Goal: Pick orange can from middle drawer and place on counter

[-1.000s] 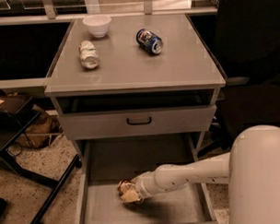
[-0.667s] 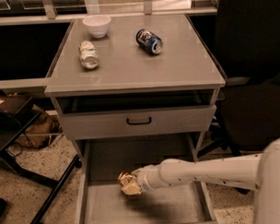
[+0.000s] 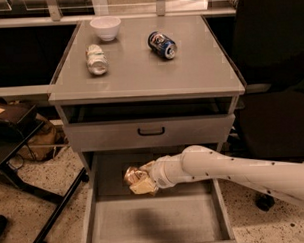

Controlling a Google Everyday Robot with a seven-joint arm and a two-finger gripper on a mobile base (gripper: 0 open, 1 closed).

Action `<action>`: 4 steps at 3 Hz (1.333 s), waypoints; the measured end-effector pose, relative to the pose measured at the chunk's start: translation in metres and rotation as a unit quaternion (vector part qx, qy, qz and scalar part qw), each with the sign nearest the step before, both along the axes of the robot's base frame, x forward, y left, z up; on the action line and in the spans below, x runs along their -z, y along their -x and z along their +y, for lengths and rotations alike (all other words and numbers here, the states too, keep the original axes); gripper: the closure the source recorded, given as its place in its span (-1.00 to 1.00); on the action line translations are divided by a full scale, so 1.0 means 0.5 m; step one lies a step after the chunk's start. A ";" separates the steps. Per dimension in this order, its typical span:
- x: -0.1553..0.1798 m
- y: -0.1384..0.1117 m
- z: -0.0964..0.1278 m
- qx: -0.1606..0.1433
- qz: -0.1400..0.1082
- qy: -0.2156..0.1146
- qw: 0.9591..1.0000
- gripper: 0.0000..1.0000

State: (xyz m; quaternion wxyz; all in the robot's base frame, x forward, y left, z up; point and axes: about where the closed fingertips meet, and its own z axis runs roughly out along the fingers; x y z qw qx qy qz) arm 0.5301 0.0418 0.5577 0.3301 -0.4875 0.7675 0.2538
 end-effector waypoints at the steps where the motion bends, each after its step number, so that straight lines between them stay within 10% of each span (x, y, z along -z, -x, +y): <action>1: 0.000 0.000 0.000 0.000 0.000 0.000 1.000 1.00; 2: -0.035 0.001 0.023 -0.017 0.003 0.014 1.000 1.00; 4: -0.423 0.021 0.072 -0.042 -0.087 0.017 0.995 1.00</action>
Offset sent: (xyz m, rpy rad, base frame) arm 0.0007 0.0253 0.0448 -0.0744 0.0136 0.0792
